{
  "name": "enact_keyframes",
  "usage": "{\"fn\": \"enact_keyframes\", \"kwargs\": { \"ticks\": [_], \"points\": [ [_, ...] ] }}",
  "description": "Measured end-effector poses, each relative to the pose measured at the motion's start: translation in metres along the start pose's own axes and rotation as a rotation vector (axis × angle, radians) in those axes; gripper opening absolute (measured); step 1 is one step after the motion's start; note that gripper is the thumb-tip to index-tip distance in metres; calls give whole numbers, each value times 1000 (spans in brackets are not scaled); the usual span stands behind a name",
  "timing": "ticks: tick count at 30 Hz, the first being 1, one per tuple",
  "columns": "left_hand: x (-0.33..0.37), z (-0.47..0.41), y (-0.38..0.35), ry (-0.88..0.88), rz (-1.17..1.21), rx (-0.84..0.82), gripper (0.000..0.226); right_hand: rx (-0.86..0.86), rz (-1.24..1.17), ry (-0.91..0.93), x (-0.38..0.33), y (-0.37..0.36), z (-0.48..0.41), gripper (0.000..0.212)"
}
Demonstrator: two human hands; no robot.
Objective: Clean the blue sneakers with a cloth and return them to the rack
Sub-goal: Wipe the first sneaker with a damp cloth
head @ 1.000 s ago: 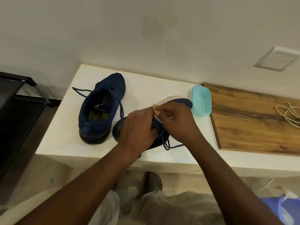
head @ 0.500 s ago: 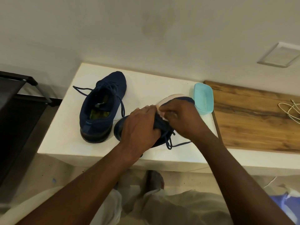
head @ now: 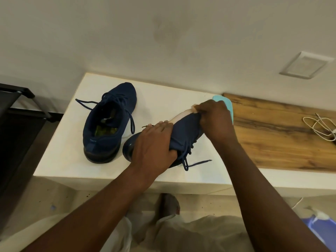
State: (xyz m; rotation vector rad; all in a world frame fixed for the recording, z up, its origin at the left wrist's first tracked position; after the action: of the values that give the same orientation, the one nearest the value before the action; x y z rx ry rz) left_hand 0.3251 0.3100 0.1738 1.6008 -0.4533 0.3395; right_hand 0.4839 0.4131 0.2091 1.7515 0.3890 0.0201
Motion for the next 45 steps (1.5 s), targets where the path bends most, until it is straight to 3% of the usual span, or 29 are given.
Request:
{"fn": "enact_keyframes", "kwargs": {
  "ticks": [3,8,12,15,21,27,30,32,37,41,45],
  "points": [
    [-1,-2,-5,-4,-32,-28,61,7,-3,-110,3,0,2,40],
    [0,-1,-6,-18,8,-4,55,-177,94,331,-61,-15,19,25],
    [3,1,-7,-44,-48,-60,71,-47,30,41,-14,1,2,42],
    [5,1,-7,-75,-63,-64,73,-53,14,-132,6,4,7,45],
    [6,2,-7,-66,-16,-22,70,-199,7,312,-47,-7,21,34],
    [-9,9,2,43,-98,-81,91,-29,-55,-109,8,8,11,38],
    [-17,23,4,137,-122,-112,97,-29,-37,-121,2,9,16,35],
    [-16,27,4,152,-116,-114,94,-56,-27,-53,-14,11,20,33],
    [-12,24,1,176,-112,-146,96,-265,97,365,-94,-10,47,26],
    [-15,26,6,150,-96,-150,91,-247,-81,128,-64,-1,26,33],
    [-16,25,14,132,-84,-162,85,-192,242,34,-48,4,25,22]
  ]
}}
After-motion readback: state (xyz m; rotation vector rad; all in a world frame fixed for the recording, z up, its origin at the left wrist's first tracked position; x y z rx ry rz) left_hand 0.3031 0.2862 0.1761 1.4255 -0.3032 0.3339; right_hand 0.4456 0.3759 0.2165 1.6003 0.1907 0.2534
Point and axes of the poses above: each hand's wrist, its own z-axis away from the middle knuckle, its own y-axis out of the back of the hand, x = y × z, the point moved 4 cm from there along -z, towards the middle knuckle, and after that the axes turned 2 degrees about -x, right-handed, at the moved point
